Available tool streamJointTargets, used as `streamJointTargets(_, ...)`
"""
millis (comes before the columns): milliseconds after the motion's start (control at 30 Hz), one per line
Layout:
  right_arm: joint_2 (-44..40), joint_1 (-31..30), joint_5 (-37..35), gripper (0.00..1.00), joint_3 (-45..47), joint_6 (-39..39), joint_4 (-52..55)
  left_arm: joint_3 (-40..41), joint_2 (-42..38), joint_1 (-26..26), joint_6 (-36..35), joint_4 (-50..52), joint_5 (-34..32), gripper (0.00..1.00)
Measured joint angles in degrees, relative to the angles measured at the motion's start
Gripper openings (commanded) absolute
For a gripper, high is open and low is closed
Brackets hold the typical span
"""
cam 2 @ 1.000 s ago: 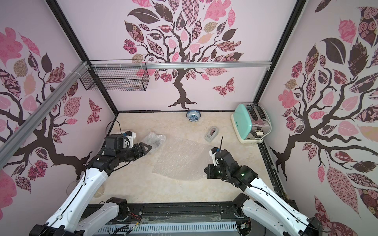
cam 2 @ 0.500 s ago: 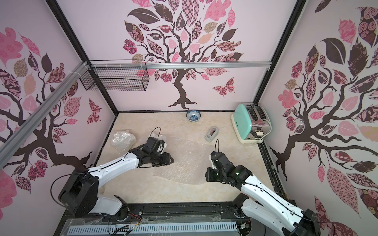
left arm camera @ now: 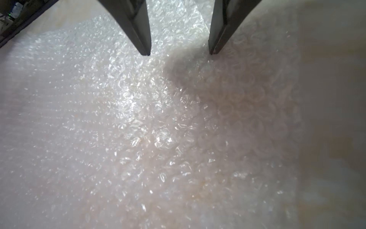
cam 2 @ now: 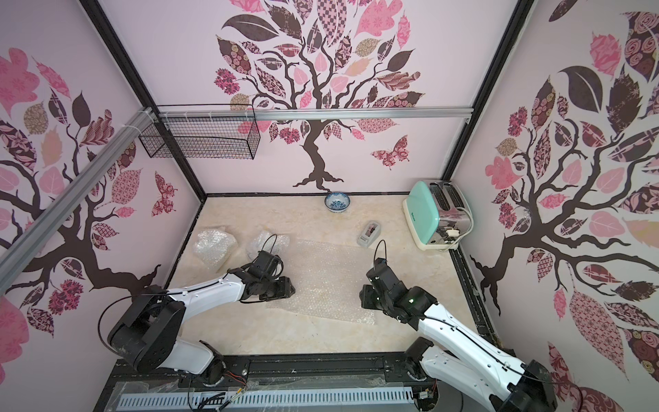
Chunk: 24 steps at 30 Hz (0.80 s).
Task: Wrap bowls in bubble wrap
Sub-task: Place the bubble wrap at the center of the board.
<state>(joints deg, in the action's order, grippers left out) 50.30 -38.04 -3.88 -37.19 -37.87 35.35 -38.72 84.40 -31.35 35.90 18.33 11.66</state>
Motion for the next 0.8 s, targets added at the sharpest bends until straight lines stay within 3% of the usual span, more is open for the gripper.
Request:
streamJointTargets(233, 5.0, 3.1, -0.4, 0.41, -1.1, 2.3, -5.7, 4.1, -4.6, 0.2, 2.6, -0.3, -0.9, 0.5)
streamJointTargets(367, 14.6, 6.8, 2.0, 0.39, -1.0, 3.4, -13.4, 6.6, -9.6, 0.1, 4.5, 3.3, -1.4, 0.51)
streamJointTargets(567, 29.5, 7.5, 4.6, 0.36, -5.1, 4.9, -21.2, 7.9, -18.4, -0.3, 6.6, 8.6, -2.4, 0.56)
streamJointTargets(700, 33.7, 7.9, 4.8, 0.46, -10.2, 5.9, -23.9, 6.0, -20.2, -0.3, 7.2, 12.1, -3.2, 0.57)
streamJointTargets(800, 36.9, 10.6, 5.2, 0.45, -16.0, 5.9, -26.2, 2.8, -22.8, -0.3, 7.1, 14.9, -5.4, 0.59)
